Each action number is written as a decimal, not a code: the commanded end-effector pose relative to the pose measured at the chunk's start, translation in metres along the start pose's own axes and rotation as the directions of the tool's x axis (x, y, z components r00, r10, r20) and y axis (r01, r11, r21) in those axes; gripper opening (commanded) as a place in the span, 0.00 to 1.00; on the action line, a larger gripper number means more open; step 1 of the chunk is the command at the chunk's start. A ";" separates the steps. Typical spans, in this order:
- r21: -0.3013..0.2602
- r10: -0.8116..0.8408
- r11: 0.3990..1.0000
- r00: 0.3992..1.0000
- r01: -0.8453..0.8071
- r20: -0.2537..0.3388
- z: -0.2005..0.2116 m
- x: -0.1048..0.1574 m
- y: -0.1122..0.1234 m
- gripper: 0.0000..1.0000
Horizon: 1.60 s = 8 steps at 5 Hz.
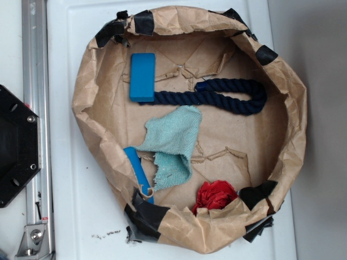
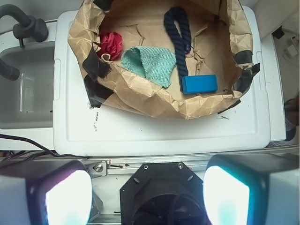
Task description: Grab the blue cloth.
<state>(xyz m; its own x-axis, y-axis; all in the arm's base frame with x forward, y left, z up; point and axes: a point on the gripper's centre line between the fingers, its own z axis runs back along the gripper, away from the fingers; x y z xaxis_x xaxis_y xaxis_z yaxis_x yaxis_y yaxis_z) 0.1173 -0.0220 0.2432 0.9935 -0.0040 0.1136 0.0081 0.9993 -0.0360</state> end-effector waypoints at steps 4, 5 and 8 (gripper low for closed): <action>-0.083 -0.065 0.992 0.947 0.096 0.314 -0.125 0.141 0.046 1.00; -0.107 -0.104 0.986 0.969 0.131 0.225 -0.170 0.155 0.044 1.00; -0.315 -0.472 0.840 0.882 0.442 -0.019 -0.202 0.087 -0.015 1.00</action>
<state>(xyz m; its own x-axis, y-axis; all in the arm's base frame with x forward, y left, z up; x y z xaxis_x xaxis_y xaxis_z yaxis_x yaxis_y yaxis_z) 0.2337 -0.0328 0.0438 0.8934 -0.4440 0.0693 0.4426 0.8427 -0.3064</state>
